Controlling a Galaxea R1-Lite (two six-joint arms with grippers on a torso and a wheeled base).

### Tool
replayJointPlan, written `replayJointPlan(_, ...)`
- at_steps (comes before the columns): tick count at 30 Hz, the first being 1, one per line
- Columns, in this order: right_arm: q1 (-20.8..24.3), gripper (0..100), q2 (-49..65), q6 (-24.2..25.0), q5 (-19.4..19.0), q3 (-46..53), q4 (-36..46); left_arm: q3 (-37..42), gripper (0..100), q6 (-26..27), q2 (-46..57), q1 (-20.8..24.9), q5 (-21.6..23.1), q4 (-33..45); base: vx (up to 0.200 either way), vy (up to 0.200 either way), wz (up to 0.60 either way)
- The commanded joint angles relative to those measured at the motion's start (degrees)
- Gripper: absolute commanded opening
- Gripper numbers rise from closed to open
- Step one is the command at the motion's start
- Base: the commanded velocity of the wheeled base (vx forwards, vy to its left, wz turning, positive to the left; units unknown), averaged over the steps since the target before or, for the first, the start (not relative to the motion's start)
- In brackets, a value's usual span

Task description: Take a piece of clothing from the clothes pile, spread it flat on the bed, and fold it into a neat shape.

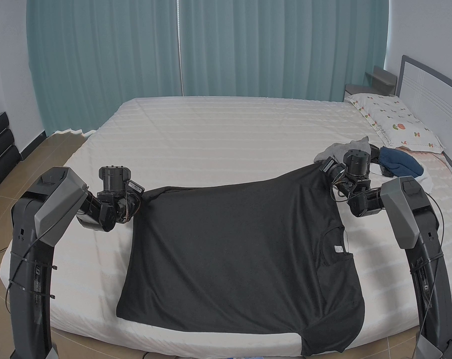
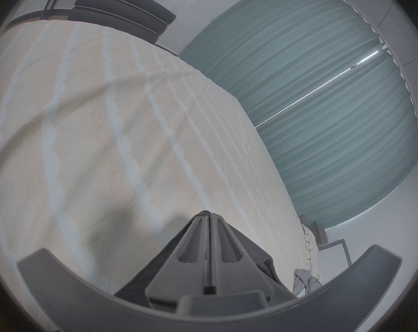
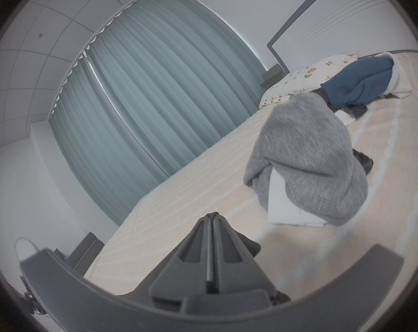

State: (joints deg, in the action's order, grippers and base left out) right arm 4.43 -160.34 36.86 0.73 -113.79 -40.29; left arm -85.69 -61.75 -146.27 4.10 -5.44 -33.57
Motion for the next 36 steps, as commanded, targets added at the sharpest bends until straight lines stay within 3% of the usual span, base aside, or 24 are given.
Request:
replayJointPlan(1, 0.1, 0, -2.4, 0.0, 0.1, -0.1, -0.1, -0.9, 0, 0.0, -1.0, 0.0, 0.0, 0.4, 0.0, 0.0, 0.0)
replayJointPlan(2, 0.1, 0, -2.6, 0.0, 0.1, -0.1, 0.0, -0.9, 0, 0.0, -1.0, 0.0, 0.1, 0.4, 0.0, 0.0, 0.0)
replayJointPlan(3, 0.1, 0, -2.6, 0.0, 0.1, -0.1, 0.0, -0.9, 100, 0.0, -1.0, 0.0, 0.1, 0.4, 0.0, 0.0, 0.0)
replayJointPlan(5, 0.5, 0, -3.4, 0.0, 0.1, 0.1, 0.4, -1.0, 100, 0.1, -1.1, 0.1, 0.0, 0.5, 0.0, 0.0, 0.0)
replayJointPlan(6, 0.5, 100, -3.4, 0.0, 0.1, 0.1, 0.4, -1.0, 100, 0.1, -1.1, 0.1, 0.0, 0.5, 0.0, 0.0, 0.0)
replayJointPlan(12, 0.3, 100, -2.5, -0.6, 3.2, 2.3, 0.0, -0.9, 100, 0.0, -0.9, 0.0, 0.1, 1.4, 0.0, 0.0, 0.0)
replayJointPlan(16, -0.3, 100, 2.0, 0.2, 2.9, 8.8, -0.6, -0.7, 100, -0.2, -0.5, -0.1, 0.1, 2.4, 0.0, 0.0, 0.0)
replayJointPlan(19, -0.9, 100, 6.1, 1.1, 1.5, 16.1, -2.5, 0.1, 100, -0.4, -0.2, -0.1, 0.1, 2.4, 0.0, 0.0, 0.0)
replayJointPlan(31, -3.5, 100, 22.6, 3.8, -6.1, 43.6, -7.3, 16.2, 100, -1.4, 14.1, -0.5, 4.2, 0.4, 0.0, 0.0, 0.0)
replayJointPlan(36, -3.5, 100, 29.7, 5.0, -6.3, 55.0, -10.2, 23.1, 100, -1.4, 19.4, 0.0, 6.9, 0.3, 0.0, 0.0, 0.0)
